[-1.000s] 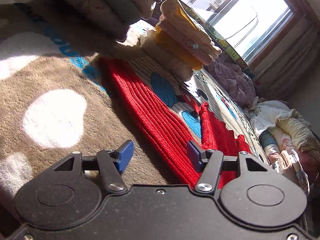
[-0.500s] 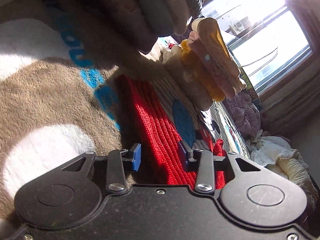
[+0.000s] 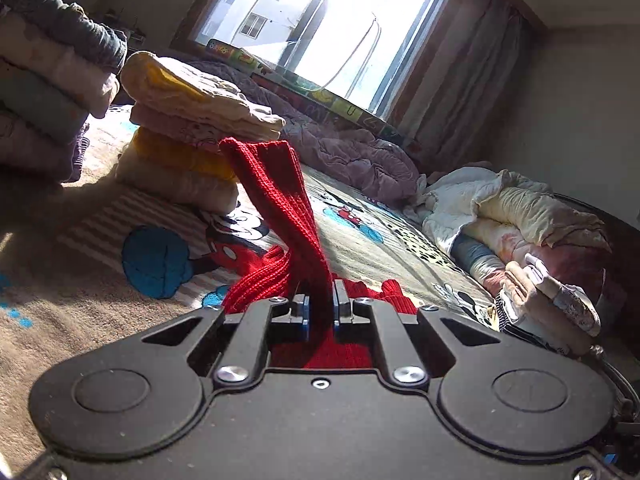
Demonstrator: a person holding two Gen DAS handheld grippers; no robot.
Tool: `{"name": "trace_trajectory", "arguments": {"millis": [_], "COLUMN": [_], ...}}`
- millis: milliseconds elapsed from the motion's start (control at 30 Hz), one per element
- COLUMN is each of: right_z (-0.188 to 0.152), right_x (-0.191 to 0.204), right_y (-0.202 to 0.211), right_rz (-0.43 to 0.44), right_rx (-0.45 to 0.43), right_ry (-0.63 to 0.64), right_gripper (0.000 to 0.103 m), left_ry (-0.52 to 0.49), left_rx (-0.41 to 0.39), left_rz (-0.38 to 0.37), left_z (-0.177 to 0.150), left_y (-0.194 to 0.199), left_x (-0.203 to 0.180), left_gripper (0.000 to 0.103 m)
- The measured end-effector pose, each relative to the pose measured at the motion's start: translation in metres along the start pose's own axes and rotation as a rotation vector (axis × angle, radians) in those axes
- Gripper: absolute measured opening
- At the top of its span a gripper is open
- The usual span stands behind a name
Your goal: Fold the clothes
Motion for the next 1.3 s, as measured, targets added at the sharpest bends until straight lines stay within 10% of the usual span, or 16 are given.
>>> {"name": "trace_trajectory", "arguments": {"millis": [333, 467, 867, 1000, 1133, 1300], "right_z": [0.008, 0.003, -0.013, -0.011, -0.006, 0.023], "right_x": [-0.045, -0.071, -0.095, -0.106, -0.108, -0.087], "right_y": [-0.021, -0.026, -0.035, -0.045, -0.053, -0.040], "right_rz": [0.062, 0.012, -0.217, -0.229, -0.188, -0.161], "right_rx": [-0.033, -0.032, 0.061, 0.035, 0.005, -0.088], "right_ry": [-0.270, -0.368, -0.323, -0.349, -0.350, -0.218], "right_gripper": [0.087, 0.087, 0.081, 0.067, 0.022, 0.012], "left_ry": [-0.258, -0.313, -0.018, -0.042, -0.146, -0.294], "left_rx": [0.197, 0.272, 0.079, 0.120, 0.228, 0.308], "left_rz": [-0.175, -0.220, 0.060, 0.027, -0.018, -0.070], "left_z": [-0.084, -0.097, -0.002, -0.015, -0.050, -0.090], "left_y": [-0.052, -0.041, 0.033, 0.038, 0.029, 0.013], "left_x": [-0.102, -0.109, 0.050, 0.047, 0.022, -0.015], "left_gripper": [0.007, 0.036, 0.037, 0.036, 0.031, 0.025]}}
Point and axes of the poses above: each gripper's, at about its wrist camera, not at the fingertips, and y roughly against the way its jaws point, x to its left, z to its top, the point moved 9 cm from there along -y, roughly the way its jaws point, and after that the axes turned 8 degrees about y, right-handed, at the moved point
